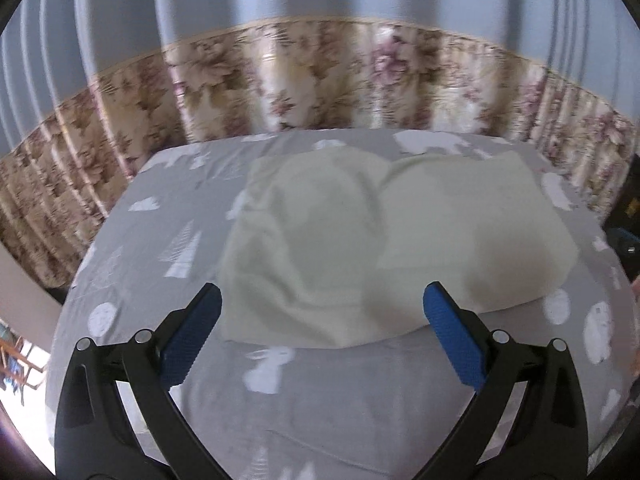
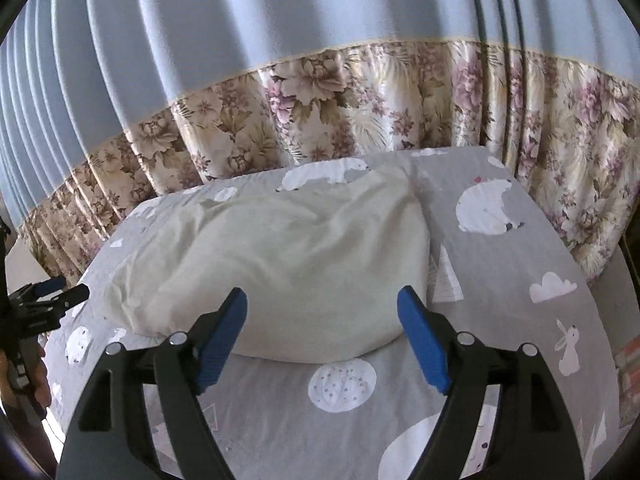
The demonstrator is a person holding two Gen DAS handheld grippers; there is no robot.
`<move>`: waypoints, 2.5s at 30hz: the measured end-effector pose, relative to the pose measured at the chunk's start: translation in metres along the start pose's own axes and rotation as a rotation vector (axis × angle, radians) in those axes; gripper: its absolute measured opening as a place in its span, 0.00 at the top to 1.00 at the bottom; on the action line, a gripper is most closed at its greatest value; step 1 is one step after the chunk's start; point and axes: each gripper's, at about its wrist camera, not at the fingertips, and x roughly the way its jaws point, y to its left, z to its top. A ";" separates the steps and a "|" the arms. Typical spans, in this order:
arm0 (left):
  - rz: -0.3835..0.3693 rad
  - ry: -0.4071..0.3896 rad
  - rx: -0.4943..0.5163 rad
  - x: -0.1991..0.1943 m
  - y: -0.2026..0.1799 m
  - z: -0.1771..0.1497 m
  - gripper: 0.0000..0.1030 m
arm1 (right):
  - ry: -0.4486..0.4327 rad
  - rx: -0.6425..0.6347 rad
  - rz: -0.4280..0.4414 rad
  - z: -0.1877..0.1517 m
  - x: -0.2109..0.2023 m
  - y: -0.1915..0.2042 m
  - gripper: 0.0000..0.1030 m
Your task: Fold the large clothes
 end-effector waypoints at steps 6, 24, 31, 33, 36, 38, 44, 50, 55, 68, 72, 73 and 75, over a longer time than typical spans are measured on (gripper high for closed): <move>-0.039 0.033 0.028 0.017 -0.031 0.007 0.03 | 0.030 0.029 -0.080 -0.005 0.015 -0.024 0.24; 0.004 0.154 0.035 0.088 -0.051 0.020 0.03 | 0.275 0.069 0.092 0.018 0.121 -0.077 0.24; 0.013 0.209 0.025 0.117 -0.050 0.021 0.03 | 0.329 0.060 0.136 0.009 0.141 -0.067 0.24; 0.006 0.216 0.024 0.121 -0.050 0.020 0.03 | 0.339 0.070 0.158 0.008 0.140 -0.065 0.24; 0.005 0.210 0.017 0.121 -0.048 0.020 0.03 | 0.347 0.058 0.136 0.009 0.142 -0.066 0.25; 0.008 0.210 0.013 0.121 -0.048 0.022 0.03 | 0.346 0.107 0.146 0.011 0.148 -0.075 0.25; 0.024 0.203 0.022 0.121 -0.045 0.023 0.03 | 0.314 0.144 0.228 0.005 0.152 -0.070 0.24; 0.032 0.213 -0.009 0.126 -0.034 0.022 0.03 | 0.306 0.142 0.216 -0.011 0.132 -0.068 0.26; 0.038 0.212 0.008 0.129 -0.037 0.021 0.03 | 0.293 0.220 0.252 -0.007 0.140 -0.075 0.25; 0.031 0.220 0.010 0.132 -0.037 0.019 0.03 | 0.336 0.132 0.294 0.010 0.165 -0.039 0.61; 0.032 0.220 0.022 0.133 -0.037 0.019 0.03 | 0.381 0.191 0.306 0.003 0.163 -0.055 0.53; 0.031 0.221 0.025 0.132 -0.037 0.019 0.03 | 0.382 0.199 0.297 0.001 0.160 -0.058 0.51; 0.028 0.222 0.026 0.132 -0.036 0.018 0.03 | 0.373 0.207 0.284 -0.004 0.150 -0.063 0.43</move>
